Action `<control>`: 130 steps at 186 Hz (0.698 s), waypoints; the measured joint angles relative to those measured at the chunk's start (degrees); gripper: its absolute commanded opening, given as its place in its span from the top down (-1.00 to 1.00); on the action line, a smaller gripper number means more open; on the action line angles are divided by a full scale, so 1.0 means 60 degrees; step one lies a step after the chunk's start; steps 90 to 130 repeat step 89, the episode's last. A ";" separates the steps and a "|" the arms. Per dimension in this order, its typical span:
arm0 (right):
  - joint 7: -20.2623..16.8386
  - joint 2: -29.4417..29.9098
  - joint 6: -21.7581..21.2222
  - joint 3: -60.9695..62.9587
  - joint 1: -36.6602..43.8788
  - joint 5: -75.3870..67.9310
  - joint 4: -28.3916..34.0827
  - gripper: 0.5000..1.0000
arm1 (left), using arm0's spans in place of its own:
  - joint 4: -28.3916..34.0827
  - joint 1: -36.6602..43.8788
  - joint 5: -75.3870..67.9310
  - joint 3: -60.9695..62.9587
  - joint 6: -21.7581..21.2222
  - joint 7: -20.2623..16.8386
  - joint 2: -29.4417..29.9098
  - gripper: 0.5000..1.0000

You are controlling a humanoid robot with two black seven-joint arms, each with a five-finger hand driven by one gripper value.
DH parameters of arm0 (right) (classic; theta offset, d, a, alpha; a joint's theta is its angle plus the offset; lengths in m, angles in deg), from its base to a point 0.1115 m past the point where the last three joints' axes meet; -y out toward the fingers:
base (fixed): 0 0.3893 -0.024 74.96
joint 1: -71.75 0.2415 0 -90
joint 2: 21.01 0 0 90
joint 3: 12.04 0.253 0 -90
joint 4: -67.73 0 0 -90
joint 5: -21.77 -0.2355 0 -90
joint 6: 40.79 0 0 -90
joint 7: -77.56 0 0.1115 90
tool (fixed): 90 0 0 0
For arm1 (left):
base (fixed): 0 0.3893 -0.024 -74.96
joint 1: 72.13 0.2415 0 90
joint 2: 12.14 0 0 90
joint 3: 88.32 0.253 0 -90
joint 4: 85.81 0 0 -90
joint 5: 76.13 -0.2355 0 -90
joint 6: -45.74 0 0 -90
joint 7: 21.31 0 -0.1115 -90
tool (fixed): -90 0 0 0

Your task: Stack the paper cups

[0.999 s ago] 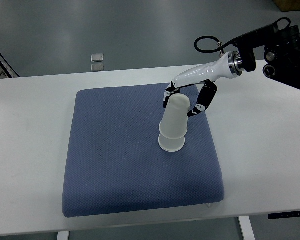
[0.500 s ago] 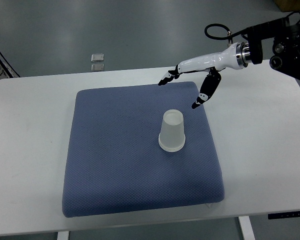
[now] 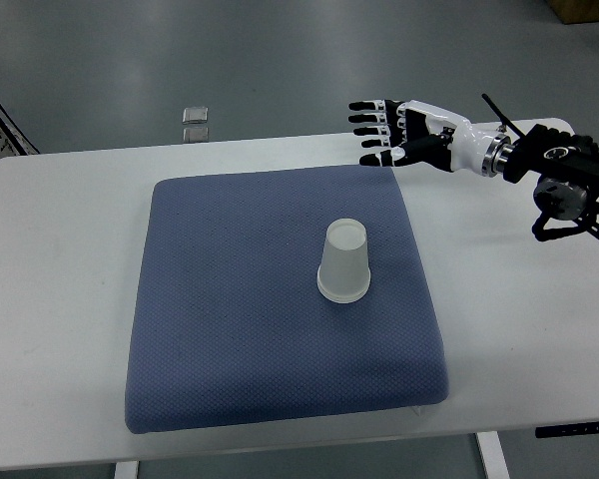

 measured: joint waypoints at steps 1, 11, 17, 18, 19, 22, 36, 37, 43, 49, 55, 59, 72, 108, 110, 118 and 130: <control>-0.0023 0.0022 0.0004 0.0008 -0.0025 -0.0143 -0.0023 -0.69 | 0.0000 0.0000 0.0000 0.0000 0.0000 0.0000 0.0000 -1.00; -0.0287 0.0268 0.0055 0.0126 -0.0323 -0.1777 -0.0269 -0.69 | 0.0000 -0.0001 0.0000 0.0000 0.0000 0.0000 0.0000 -1.00; -0.0390 0.0364 0.0077 0.0182 -0.0451 -0.2492 -0.0364 -0.69 | 0.0000 -0.0002 0.0000 0.0000 0.0000 0.0000 0.0000 -1.00; -0.0404 0.0379 0.0081 0.0190 -0.0471 -0.2602 -0.0378 -0.69 | 0.0000 -0.0002 0.0000 0.0000 0.0000 0.0000 0.0000 -1.00; -0.0417 0.0393 0.0085 0.0198 -0.0490 -0.2710 -0.0390 -0.69 | 0.0000 -0.0002 0.0000 0.0000 0.0000 0.0000 0.0000 -1.00; -0.0456 0.0444 0.0103 0.0230 -0.0561 -0.3111 -0.0431 -0.69 | 0.0000 -0.0002 0.0000 0.0000 0.0000 0.0000 0.0000 -1.00; -0.0482 0.0593 0.0200 0.0321 -0.0734 -0.4176 -0.0503 -0.69 | 0.0000 -0.0001 0.0000 0.0000 0.0000 0.0000 0.0000 -1.00; -0.0481 0.0605 0.0214 0.0329 -0.0746 -0.4260 -0.0507 -0.69 | 0.0000 -0.0001 0.0000 0.0000 0.0000 0.0000 0.0000 -1.00; -0.0474 0.0641 0.0249 0.0353 -0.0785 -0.4488 -0.0524 -0.69 | 0.0000 0.0000 0.0000 0.0000 0.0000 0.0000 0.0000 -1.00; -0.0466 0.0656 0.0253 0.0363 -0.0805 -0.4587 -0.0532 -0.69 | 0.0000 0.0000 0.0000 0.0000 0.0000 0.0000 0.0000 -1.00; -0.0464 0.0664 0.0235 0.0367 -0.0815 -0.4634 -0.0533 -0.69 | 0.0000 0.0000 0.0000 0.0000 0.0000 0.0000 0.0000 -1.00; -0.0464 0.0666 0.0215 0.0367 -0.0818 -0.4648 -0.0534 -0.69 | 0.0000 0.0000 0.0000 0.0000 0.0000 0.0000 0.0000 -1.00; -0.0464 0.0671 0.0146 0.0364 -0.0823 -0.4651 -0.0530 -0.69 | 0.0000 0.0000 0.0000 0.0000 0.0000 0.0000 0.0000 -1.00; -0.0471 0.0699 0.0132 0.0341 -0.0836 -0.4550 -0.0524 -0.69 | 0.0000 0.0000 0.0000 0.0000 0.0000 0.0000 0.0000 -1.00; -0.0471 0.0699 0.0132 0.0341 -0.0836 -0.4550 -0.0524 -0.69 | 0.0000 0.0000 0.0000 0.0000 0.0000 0.0000 0.0000 -1.00; -0.0471 0.0699 0.0132 0.0341 -0.0836 -0.4550 -0.0524 -0.69 | 0.0000 0.0000 0.0000 0.0000 0.0000 0.0000 0.0000 -1.00; -0.0471 0.0699 0.0132 0.0341 -0.0836 -0.4550 -0.0524 -0.69 | 0.0000 0.0000 0.0000 0.0000 0.0000 0.0000 0.0000 -1.00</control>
